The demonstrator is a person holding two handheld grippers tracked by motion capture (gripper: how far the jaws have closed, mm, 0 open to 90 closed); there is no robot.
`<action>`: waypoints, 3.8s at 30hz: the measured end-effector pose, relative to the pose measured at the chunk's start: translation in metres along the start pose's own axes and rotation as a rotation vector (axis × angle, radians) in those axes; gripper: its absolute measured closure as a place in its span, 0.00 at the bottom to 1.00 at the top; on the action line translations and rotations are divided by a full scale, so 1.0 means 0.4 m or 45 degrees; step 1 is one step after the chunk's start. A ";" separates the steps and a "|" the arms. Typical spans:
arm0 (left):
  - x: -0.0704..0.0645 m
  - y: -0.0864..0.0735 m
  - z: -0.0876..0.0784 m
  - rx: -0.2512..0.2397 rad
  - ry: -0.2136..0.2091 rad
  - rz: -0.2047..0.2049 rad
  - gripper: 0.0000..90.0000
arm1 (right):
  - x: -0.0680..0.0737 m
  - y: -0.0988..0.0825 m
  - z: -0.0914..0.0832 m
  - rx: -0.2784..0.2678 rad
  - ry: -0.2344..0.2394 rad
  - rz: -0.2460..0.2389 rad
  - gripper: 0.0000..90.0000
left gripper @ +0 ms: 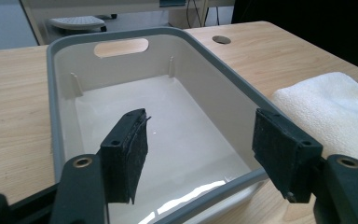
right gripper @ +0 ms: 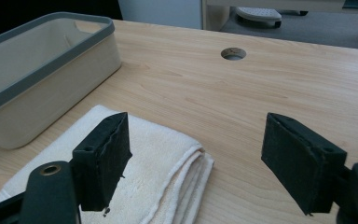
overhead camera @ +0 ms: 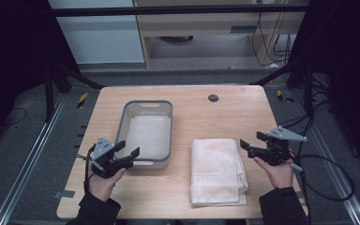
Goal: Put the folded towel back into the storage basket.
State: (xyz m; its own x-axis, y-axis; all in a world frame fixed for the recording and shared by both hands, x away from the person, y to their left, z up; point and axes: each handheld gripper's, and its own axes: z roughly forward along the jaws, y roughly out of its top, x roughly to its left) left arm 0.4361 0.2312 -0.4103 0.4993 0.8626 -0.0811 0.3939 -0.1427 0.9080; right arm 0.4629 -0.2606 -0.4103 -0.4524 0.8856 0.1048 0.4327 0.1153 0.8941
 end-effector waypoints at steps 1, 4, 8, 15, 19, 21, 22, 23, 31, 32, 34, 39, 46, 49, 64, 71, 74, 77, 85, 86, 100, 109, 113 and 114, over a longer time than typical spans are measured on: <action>-0.004 0.001 0.003 0.001 -0.006 0.002 0.39 | 0.000 0.002 0.000 -0.001 0.002 0.002 0.26; -0.016 0.005 0.009 0.002 -0.018 0.009 0.39 | 0.000 0.008 0.002 -0.005 0.012 0.011 0.26; -0.042 0.010 0.024 0.010 -0.047 0.026 0.39 | 0.003 0.015 0.009 0.004 0.011 0.001 0.26; -0.075 0.015 0.045 0.020 -0.083 0.047 0.39 | 0.011 0.027 0.020 0.008 0.013 -0.017 0.27; -0.093 0.017 0.056 0.026 -0.100 0.056 0.39 | 0.017 0.031 0.027 0.018 0.021 -0.027 0.28; -0.103 0.017 0.062 0.029 -0.109 0.064 0.40 | 0.019 0.032 0.030 0.020 0.025 -0.033 0.28; -0.108 0.017 0.064 0.031 -0.113 0.068 0.40 | 0.019 0.032 0.030 0.020 0.025 -0.033 0.28; -0.113 0.018 0.067 0.032 -0.117 0.070 0.40 | 0.020 0.032 0.031 0.021 0.031 -0.028 0.28; -0.165 0.019 0.093 0.053 -0.175 0.105 0.40 | 0.031 0.025 0.039 0.040 0.057 -0.036 0.29; -0.171 0.019 0.095 0.055 -0.181 0.109 0.40 | 0.032 0.024 0.041 0.044 0.059 -0.036 0.30; -0.177 0.018 0.097 0.058 -0.189 0.112 0.40 | 0.034 0.023 0.043 0.050 0.062 -0.033 0.30; -0.203 0.014 0.103 0.072 -0.210 0.133 0.41 | 0.040 0.019 0.050 0.061 0.072 -0.017 0.29; -0.239 0.004 0.111 0.101 -0.249 0.144 0.42 | 0.047 0.010 0.065 0.116 0.069 -0.025 0.25; -0.254 -0.002 0.116 0.118 -0.257 0.154 0.42 | 0.049 0.004 0.070 0.137 0.071 -0.028 0.24; -0.310 -0.043 0.152 0.206 -0.271 0.211 0.43 | 0.023 -0.048 0.085 0.203 0.042 0.006 0.24; -0.329 -0.058 0.169 0.236 -0.274 0.227 0.44 | 0.028 -0.056 0.098 0.239 0.041 -0.012 0.23; -0.338 -0.067 0.179 0.253 -0.275 0.232 0.44 | 0.029 -0.059 0.103 0.251 0.042 -0.013 0.23; -0.347 -0.074 0.189 0.268 -0.279 0.241 0.44 | 0.032 -0.065 0.112 0.278 0.038 -0.018 0.23; -0.355 -0.087 0.213 0.301 -0.272 0.260 0.42 | 0.039 -0.074 0.126 0.301 0.023 -0.024 0.24; -0.356 -0.089 0.217 0.306 -0.274 0.255 0.42 | 0.039 -0.076 0.128 0.304 0.026 -0.022 0.24; -0.387 -0.116 0.252 0.356 -0.312 0.275 0.37 | 0.027 -0.103 0.155 0.353 0.017 0.000 0.26; -0.393 -0.129 0.272 0.384 -0.307 0.259 0.37 | 0.027 -0.113 0.166 0.375 0.028 0.005 0.27; -0.394 -0.133 0.279 0.401 -0.305 0.254 0.36 | 0.028 -0.117 0.172 0.392 0.035 0.008 0.27; -0.395 -0.134 0.280 0.405 -0.305 0.253 0.37 | 0.029 -0.118 0.174 0.393 0.037 0.010 0.27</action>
State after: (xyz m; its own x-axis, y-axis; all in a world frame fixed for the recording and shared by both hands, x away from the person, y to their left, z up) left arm 0.4227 0.0483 -0.4921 0.7392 0.6719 -0.0451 0.4718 -0.4688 0.7468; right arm 0.4914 -0.2246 -0.4815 -0.4683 0.8743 0.1274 0.6508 0.2438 0.7190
